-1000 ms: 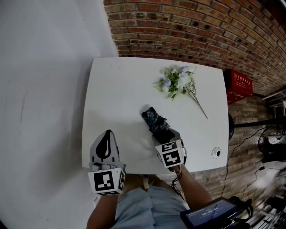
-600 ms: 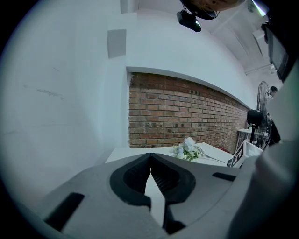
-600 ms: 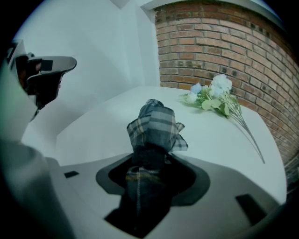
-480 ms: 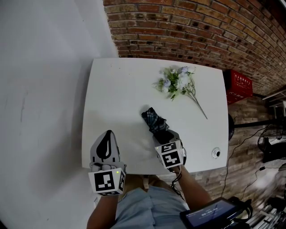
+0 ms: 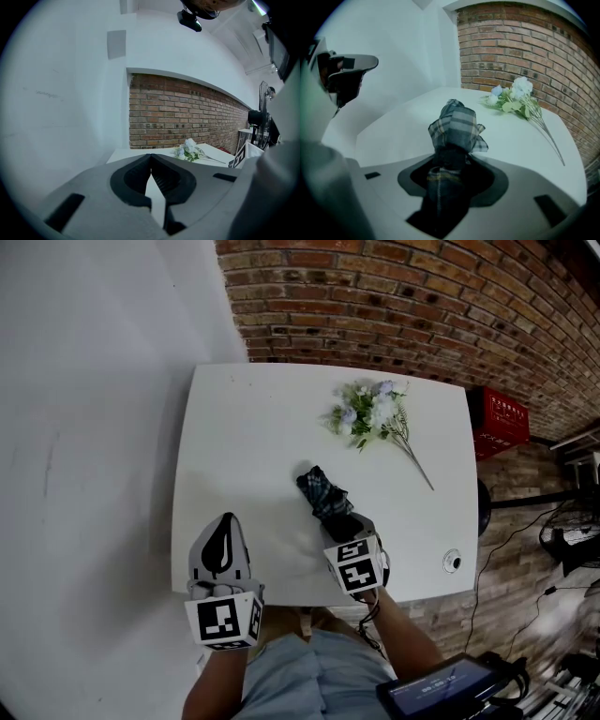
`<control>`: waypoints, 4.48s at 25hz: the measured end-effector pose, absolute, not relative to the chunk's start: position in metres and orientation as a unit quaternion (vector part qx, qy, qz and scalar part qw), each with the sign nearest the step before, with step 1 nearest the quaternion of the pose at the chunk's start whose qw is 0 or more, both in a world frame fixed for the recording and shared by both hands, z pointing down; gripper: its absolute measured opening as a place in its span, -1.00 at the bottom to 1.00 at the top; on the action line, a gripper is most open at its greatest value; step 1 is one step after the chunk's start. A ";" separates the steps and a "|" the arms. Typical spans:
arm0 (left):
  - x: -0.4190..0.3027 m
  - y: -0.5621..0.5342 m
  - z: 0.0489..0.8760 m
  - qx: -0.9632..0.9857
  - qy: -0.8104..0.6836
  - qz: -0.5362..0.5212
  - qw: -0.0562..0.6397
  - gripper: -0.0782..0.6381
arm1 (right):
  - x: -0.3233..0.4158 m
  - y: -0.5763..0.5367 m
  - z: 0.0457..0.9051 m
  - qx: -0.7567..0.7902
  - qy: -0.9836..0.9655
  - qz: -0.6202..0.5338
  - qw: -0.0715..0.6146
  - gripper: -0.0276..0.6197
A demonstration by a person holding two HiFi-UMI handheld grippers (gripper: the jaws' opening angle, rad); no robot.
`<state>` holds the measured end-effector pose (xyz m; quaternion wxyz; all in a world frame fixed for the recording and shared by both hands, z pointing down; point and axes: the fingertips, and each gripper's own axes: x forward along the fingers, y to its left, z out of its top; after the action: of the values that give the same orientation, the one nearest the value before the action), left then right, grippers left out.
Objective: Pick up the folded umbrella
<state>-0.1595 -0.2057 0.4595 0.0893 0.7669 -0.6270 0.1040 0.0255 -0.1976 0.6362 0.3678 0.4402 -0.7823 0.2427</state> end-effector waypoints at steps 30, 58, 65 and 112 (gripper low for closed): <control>-0.164 -0.197 0.415 0.762 -0.638 0.091 0.054 -0.76 | 0.012 -0.217 0.581 0.456 -0.809 0.204 0.310 -0.33; -0.154 -0.181 0.361 0.759 -0.648 0.060 -0.006 -0.76 | 0.022 -0.229 0.476 0.488 -0.836 0.121 0.220 -0.33; -0.145 -0.171 0.349 0.760 -0.647 0.051 -0.015 -0.76 | 0.031 -0.222 0.452 0.494 -0.839 0.105 0.204 -0.32; -0.080 -0.104 0.321 0.776 -0.628 0.031 -0.045 -0.76 | 0.101 -0.137 0.321 0.527 -0.847 0.012 0.076 -0.32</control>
<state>-0.0797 -0.1035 0.3209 -0.0447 0.7764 -0.6279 0.0311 0.1012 -0.1366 0.3214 0.0765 0.5267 -0.8465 0.0118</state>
